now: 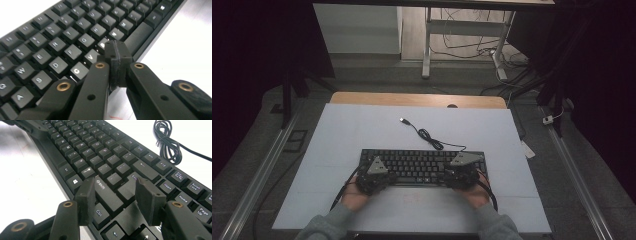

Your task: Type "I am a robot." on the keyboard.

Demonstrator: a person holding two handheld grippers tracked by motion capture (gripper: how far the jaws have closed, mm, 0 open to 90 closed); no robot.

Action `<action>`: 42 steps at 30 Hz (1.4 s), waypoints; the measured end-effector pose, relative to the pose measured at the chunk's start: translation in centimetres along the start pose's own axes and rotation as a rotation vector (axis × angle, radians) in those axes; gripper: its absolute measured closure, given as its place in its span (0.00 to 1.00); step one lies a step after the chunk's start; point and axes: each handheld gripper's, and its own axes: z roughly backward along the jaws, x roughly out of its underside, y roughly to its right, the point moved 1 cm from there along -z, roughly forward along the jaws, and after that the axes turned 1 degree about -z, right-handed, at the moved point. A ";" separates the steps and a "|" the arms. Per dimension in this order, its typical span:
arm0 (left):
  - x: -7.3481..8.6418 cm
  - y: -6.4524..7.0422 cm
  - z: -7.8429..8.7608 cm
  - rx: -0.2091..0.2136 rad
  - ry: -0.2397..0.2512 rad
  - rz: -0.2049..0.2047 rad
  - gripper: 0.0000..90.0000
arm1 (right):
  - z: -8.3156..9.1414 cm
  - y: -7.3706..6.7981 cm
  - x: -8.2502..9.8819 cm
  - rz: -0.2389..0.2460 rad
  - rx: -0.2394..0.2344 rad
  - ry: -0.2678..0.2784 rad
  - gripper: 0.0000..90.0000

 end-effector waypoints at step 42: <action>1.9 -5.2 4.1 -0.131 0.055 0.224 0.49 | 0.2 0.2 0.0 0.000 0.015 0.014 0.56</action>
